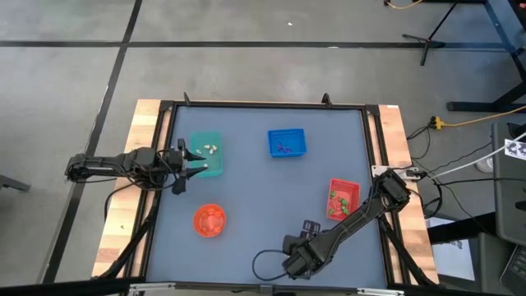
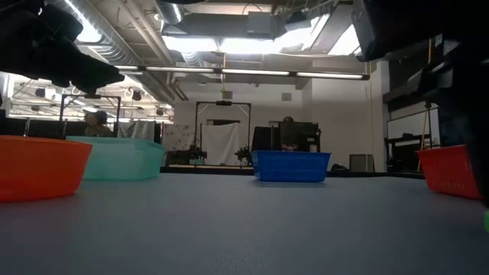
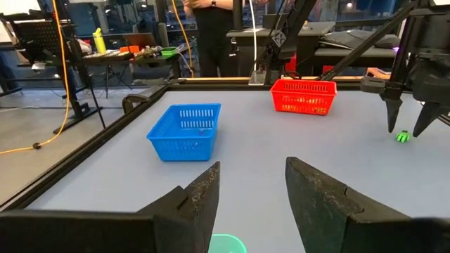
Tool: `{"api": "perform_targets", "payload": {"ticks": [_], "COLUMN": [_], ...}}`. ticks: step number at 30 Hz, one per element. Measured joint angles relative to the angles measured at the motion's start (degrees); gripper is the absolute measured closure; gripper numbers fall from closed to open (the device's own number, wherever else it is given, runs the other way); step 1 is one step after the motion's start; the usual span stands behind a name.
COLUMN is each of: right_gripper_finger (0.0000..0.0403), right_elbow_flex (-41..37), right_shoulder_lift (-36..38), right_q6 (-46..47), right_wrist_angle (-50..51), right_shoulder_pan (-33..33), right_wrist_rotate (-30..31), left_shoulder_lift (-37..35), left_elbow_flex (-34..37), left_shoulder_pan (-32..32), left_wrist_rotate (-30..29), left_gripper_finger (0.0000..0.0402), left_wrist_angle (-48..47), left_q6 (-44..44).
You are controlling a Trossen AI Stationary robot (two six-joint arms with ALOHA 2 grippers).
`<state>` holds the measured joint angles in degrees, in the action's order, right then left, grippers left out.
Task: Sort Halloween decoration
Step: Put the green skeleton toy into the orange bin
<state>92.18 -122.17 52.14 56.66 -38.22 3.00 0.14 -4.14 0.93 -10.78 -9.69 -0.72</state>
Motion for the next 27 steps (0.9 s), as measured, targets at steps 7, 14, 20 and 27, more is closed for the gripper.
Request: {"api": "perform_targets", "payload": {"ticks": [7,14,20,27], "right_gripper_finger": [0.0219,0.0219,0.0219,0.0226], "right_elbow_flex": [0.0,-1.0,-4.5,-4.5], "right_shoulder_lift": [0.0,0.0,0.3,0.3], "right_q6": [0.1,0.1,0.1,0.1], "right_wrist_angle": [0.0,-1.6,-6.7,-6.9], "right_shoulder_pan": [0.0,0.0,0.0,0.0], "right_wrist_rotate": [-0.1,-0.2,-1.0,-1.1], "left_shoulder_lift": [0.0,0.0,0.0,0.0], "left_elbow_flex": [0.0,0.0,0.0,0.0], "left_shoulder_pan": [0.0,0.0,0.0,0.0], "left_wrist_rotate": [0.0,0.0,0.0,0.0], "left_gripper_finger": [0.0253,0.0253,0.0253,0.0253], "left_wrist_angle": [0.0,0.0,0.0,0.0], "left_q6": [0.0,0.0,0.0,0.0]}}
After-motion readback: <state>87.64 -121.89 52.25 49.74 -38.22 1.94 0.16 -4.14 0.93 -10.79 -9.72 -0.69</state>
